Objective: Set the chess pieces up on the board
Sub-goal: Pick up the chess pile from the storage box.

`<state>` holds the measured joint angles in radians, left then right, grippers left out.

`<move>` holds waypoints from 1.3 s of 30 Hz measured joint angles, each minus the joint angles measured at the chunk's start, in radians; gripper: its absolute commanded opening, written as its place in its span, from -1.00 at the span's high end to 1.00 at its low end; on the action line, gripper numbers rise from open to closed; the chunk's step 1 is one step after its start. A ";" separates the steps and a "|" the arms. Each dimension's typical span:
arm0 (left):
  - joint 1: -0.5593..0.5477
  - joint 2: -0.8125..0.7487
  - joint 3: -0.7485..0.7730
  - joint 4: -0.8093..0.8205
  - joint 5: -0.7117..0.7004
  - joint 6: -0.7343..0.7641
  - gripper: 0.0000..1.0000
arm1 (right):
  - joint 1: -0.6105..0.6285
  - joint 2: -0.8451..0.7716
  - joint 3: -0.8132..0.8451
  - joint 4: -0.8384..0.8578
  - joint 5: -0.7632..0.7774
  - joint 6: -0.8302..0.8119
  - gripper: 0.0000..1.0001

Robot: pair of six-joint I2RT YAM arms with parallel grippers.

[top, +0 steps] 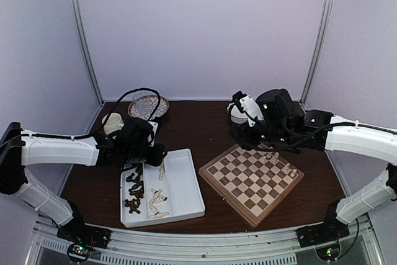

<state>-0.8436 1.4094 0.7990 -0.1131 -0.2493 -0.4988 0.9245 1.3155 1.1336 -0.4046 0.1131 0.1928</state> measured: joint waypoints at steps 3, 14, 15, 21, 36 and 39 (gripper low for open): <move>0.005 0.024 0.013 -0.035 -0.023 -0.066 0.31 | 0.000 0.000 -0.111 0.062 0.030 0.001 0.06; 0.005 0.063 0.053 -0.160 -0.041 -0.283 0.44 | 0.000 -0.021 -0.160 0.154 0.153 0.001 0.05; 0.005 0.069 0.060 -0.177 -0.041 -0.292 0.45 | 0.000 -0.021 -0.160 0.159 0.158 0.001 0.05; 0.005 0.085 0.068 -0.229 0.003 -0.293 0.36 | 0.000 -0.021 -0.160 0.167 0.169 0.002 0.05; 0.005 0.175 0.041 -0.264 0.176 -0.205 0.47 | 0.000 0.004 -0.160 0.177 0.184 -0.003 0.06; 0.005 0.175 0.041 -0.264 0.159 -0.207 0.53 | 0.000 0.009 -0.160 0.177 0.183 -0.003 0.06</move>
<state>-0.8387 1.5845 0.8398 -0.3771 -0.0902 -0.7059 0.9245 1.3243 0.9733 -0.2276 0.2966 0.1902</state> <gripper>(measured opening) 0.251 0.471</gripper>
